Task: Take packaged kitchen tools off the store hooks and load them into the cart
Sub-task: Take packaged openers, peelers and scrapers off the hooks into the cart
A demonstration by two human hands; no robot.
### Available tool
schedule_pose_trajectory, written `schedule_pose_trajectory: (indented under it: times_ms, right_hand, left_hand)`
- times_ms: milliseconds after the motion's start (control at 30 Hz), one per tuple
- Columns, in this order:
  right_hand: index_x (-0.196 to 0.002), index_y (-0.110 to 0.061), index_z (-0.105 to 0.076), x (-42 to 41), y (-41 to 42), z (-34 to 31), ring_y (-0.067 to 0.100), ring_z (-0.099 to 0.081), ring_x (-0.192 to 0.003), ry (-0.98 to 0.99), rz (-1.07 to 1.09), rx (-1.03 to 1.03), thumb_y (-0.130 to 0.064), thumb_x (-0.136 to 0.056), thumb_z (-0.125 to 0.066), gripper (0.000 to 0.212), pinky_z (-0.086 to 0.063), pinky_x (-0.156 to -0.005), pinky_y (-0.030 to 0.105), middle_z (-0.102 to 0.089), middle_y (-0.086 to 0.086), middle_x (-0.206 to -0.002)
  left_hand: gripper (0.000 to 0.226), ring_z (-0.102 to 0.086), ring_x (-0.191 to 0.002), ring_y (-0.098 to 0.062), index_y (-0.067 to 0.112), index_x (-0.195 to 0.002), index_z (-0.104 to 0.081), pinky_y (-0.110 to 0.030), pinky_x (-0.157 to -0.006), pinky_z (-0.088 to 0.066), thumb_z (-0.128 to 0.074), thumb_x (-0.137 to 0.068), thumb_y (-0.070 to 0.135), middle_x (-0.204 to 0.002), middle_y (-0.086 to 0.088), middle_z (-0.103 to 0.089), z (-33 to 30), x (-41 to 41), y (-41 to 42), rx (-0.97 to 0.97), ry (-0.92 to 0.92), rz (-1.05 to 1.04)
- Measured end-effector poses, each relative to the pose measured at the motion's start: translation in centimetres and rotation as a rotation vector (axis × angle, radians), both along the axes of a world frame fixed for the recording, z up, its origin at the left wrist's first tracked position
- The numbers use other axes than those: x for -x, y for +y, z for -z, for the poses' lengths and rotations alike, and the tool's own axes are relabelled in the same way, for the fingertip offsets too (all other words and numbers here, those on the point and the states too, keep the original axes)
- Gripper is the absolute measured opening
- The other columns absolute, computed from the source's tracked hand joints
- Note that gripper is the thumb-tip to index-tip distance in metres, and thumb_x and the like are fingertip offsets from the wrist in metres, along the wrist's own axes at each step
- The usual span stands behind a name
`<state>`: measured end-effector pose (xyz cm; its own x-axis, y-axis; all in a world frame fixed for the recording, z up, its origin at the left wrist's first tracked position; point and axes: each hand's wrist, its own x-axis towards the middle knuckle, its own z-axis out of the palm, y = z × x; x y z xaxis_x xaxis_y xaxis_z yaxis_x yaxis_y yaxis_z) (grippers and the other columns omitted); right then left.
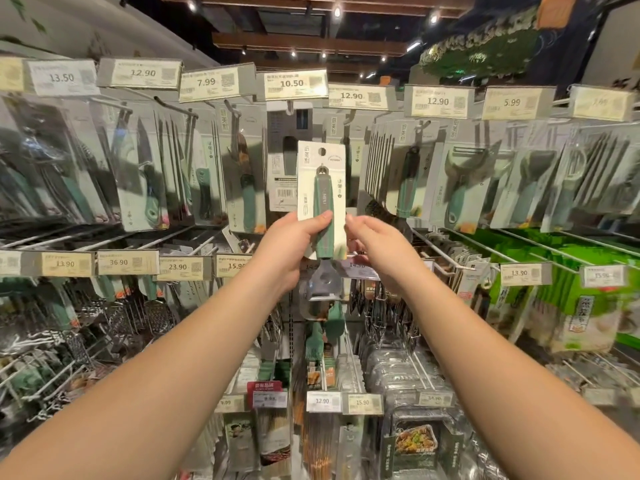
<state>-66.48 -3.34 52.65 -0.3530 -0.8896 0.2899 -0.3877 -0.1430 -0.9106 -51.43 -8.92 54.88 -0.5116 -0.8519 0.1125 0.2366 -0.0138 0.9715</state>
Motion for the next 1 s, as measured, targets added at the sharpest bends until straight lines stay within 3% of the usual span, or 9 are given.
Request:
schedule_pose_trajectory:
  times_ms: [167,300,367,500,567,700,833,1000]
  right_hand:
    - [-0.099,-0.028,-0.069,1.1,0.0,-1.3,0.016,-0.053,-0.074,-0.020,0.086,0.059,-0.036,-0.100,-0.056,0.015,-0.049,-0.073,0.033,-0.060,-0.004,-0.077]
    - [-0.095,-0.022,-0.069,1.8,-0.7,-2.0,0.017,-0.048,-0.066,-0.053,0.174,0.106,-0.037,-0.098,-0.058,0.019,-0.044,-0.064,0.037,-0.054,-0.008,-0.064]
    - [-0.092,-0.024,-0.069,2.4,-1.1,-2.3,0.014,-0.049,-0.066,-0.075,0.191,0.152,-0.037,-0.098,-0.058,0.018,-0.046,-0.067,0.037,-0.055,-0.010,-0.065]
    - [-0.096,-0.023,-0.068,3.2,-1.8,-3.1,0.012,-0.053,-0.070,-0.045,0.202,0.175,-0.036,-0.099,-0.058,0.017,-0.050,-0.075,0.034,-0.058,-0.009,-0.071]
    - [-0.096,-0.022,-0.069,3.4,-2.4,-3.3,0.012,-0.053,-0.070,-0.072,0.204,0.177,-0.036,-0.098,-0.059,0.017,-0.051,-0.077,0.038,-0.058,-0.010,-0.070]
    - [-0.090,-0.021,-0.069,3.8,-3.4,-3.6,0.013,-0.053,-0.069,-0.110,0.216,0.170,-0.036,-0.096,-0.060,0.018,-0.053,-0.078,0.042,-0.057,-0.012,-0.065]
    - [-0.086,-0.020,-0.067,4.2,-4.5,-3.8,0.013,-0.050,-0.063,-0.105,0.223,0.160,-0.033,-0.096,-0.060,0.018,-0.047,-0.067,0.034,-0.056,-0.011,-0.062]
    - [-0.080,-0.023,-0.063,4.7,-6.1,-3.6,0.015,-0.057,-0.067,0.004,0.314,0.104,-0.033,-0.097,-0.058,0.021,-0.048,-0.066,0.031,-0.063,-0.006,-0.072]
  left_hand:
    - [0.028,-0.073,-0.088,-0.014,0.012,-0.121,-0.066,-0.034,-0.082,-0.058,-0.067,-0.094,0.017,-0.100,-0.001,-0.078,-1.2,2.3,-0.5,0.058,-0.027,0.004]
    - [0.025,-0.072,-0.080,-0.007,0.012,-0.120,-0.065,-0.024,-0.066,-0.056,-0.064,-0.097,0.020,-0.097,0.002,-0.076,-2.4,3.7,0.1,0.128,-0.080,0.005]
    - [0.024,-0.070,-0.082,-0.011,0.013,-0.119,-0.061,-0.029,-0.065,-0.059,-0.064,-0.097,0.023,-0.098,0.002,-0.073,-3.1,3.9,0.6,0.157,-0.112,-0.024]
    - [0.041,-0.055,-0.083,-0.004,0.017,-0.132,-0.043,-0.016,-0.049,-0.047,-0.061,-0.098,0.030,-0.099,0.012,-0.056,-3.4,4.1,0.9,0.223,-0.171,-0.150]
    - [0.050,-0.055,-0.087,-0.006,0.020,-0.141,-0.038,-0.021,-0.060,-0.043,-0.061,-0.098,0.031,-0.108,0.011,-0.056,-3.2,4.2,0.8,0.236,-0.184,-0.184]
    - [0.062,-0.049,-0.121,-0.020,0.022,-0.153,-0.031,-0.032,-0.091,-0.038,-0.058,-0.097,0.031,-0.150,0.000,-0.042,-3.1,4.5,0.3,0.284,-0.221,-0.206]
    - [0.070,-0.036,-0.145,-0.022,0.018,-0.158,-0.025,-0.033,-0.105,-0.035,-0.056,-0.097,0.028,-0.163,0.000,-0.030,-3.2,5.2,0.0,0.331,-0.272,-0.225]
    - [0.069,-0.051,-0.125,-0.017,0.014,-0.159,-0.019,-0.025,-0.085,-0.034,-0.051,-0.099,0.024,-0.157,0.000,-0.035,-3.3,6.7,-0.1,0.275,-0.321,-0.246]
